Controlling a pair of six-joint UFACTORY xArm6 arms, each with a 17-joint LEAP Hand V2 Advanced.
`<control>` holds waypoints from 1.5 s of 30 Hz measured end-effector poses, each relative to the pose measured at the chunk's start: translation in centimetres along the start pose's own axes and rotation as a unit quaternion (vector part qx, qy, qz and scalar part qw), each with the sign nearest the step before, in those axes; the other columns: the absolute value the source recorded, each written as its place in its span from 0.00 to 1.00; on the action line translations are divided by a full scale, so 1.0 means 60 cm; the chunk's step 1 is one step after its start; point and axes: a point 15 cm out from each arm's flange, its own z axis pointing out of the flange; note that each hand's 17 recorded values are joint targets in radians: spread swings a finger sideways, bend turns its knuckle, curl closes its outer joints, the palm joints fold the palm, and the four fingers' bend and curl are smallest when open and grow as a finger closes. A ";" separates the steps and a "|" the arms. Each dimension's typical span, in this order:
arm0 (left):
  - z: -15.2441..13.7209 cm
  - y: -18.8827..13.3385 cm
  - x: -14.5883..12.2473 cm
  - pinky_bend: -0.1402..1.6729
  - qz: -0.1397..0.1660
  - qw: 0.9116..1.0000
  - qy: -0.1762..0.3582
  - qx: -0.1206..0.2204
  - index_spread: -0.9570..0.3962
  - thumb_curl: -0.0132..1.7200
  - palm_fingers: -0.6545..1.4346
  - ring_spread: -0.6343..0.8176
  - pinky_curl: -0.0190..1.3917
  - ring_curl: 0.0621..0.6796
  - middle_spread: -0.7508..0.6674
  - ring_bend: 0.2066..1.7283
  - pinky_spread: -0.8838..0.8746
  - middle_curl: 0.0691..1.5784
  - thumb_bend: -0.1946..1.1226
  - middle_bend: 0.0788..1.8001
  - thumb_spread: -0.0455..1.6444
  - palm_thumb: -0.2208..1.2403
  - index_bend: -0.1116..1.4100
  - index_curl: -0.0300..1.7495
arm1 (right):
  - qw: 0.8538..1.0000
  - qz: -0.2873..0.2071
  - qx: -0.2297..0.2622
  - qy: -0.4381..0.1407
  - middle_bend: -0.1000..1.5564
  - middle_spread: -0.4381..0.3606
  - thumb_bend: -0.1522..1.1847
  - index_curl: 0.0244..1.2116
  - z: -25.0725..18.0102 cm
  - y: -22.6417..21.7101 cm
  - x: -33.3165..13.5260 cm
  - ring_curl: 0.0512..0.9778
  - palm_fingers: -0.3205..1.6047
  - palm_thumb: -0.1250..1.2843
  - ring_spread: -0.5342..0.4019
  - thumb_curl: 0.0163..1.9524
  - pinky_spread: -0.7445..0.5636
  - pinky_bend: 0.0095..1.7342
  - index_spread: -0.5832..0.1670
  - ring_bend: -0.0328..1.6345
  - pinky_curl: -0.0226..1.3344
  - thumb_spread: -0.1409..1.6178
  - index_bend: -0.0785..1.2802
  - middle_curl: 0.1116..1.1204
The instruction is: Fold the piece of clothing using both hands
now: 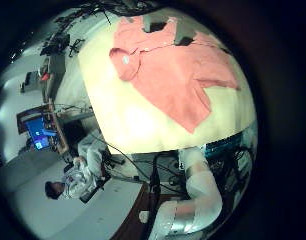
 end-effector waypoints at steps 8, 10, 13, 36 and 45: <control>-0.011 0.011 -0.010 0.19 -0.008 1.000 0.002 0.005 0.70 0.20 0.35 0.79 0.23 0.24 0.75 0.10 0.76 0.15 0.14 0.05 0.56 0.37 0.27 0.23 | 1.000 -0.019 -0.009 0.015 0.18 0.71 0.10 0.19 -0.001 -0.006 0.012 0.23 0.16 0.38 0.84 0.13 0.83 0.23 0.36 0.20 0.26 0.67 0.16 0.19; -0.013 0.015 -0.011 0.19 -0.008 1.000 0.000 0.002 0.72 0.20 0.35 0.79 0.23 0.24 0.74 0.10 0.76 0.14 0.14 0.05 0.56 0.39 0.26 0.23 | 1.000 -0.021 -0.004 0.018 0.18 0.71 0.10 0.19 -0.012 -0.009 0.013 0.23 0.16 0.39 0.84 0.13 0.83 0.24 0.37 0.20 0.26 0.67 0.16 0.19; -0.012 0.019 -0.015 0.20 -0.005 1.000 -0.005 -0.011 0.76 0.21 0.33 0.79 0.24 0.25 0.77 0.12 0.76 0.14 0.15 0.05 0.57 0.47 0.20 0.23 | 1.000 -0.022 -0.007 0.017 0.18 0.71 0.10 0.19 -0.012 -0.011 0.013 0.23 0.16 0.41 0.84 0.14 0.83 0.24 0.38 0.21 0.26 0.65 0.16 0.19; 0.109 -0.054 -0.017 0.25 0.070 0.993 -0.090 -0.018 0.86 0.22 0.27 0.87 0.25 0.26 0.94 0.15 0.79 0.09 0.12 0.05 0.56 0.47 0.16 0.15 | 0.999 -0.026 -0.032 0.021 0.17 0.74 0.09 0.18 -0.013 -0.049 -0.001 0.23 0.15 0.43 0.85 0.15 0.85 0.26 0.41 0.22 0.26 0.63 0.16 0.19; 0.172 -0.071 -0.002 0.25 0.076 0.991 -0.108 -0.024 0.89 0.21 0.26 0.87 0.25 0.26 0.94 0.15 0.79 0.08 0.12 0.05 0.55 0.46 0.15 0.13 | 0.999 -0.030 -0.038 0.023 0.17 0.74 0.09 0.18 -0.009 -0.059 -0.007 0.23 0.15 0.43 0.85 0.14 0.85 0.26 0.42 0.21 0.25 0.63 0.16 0.19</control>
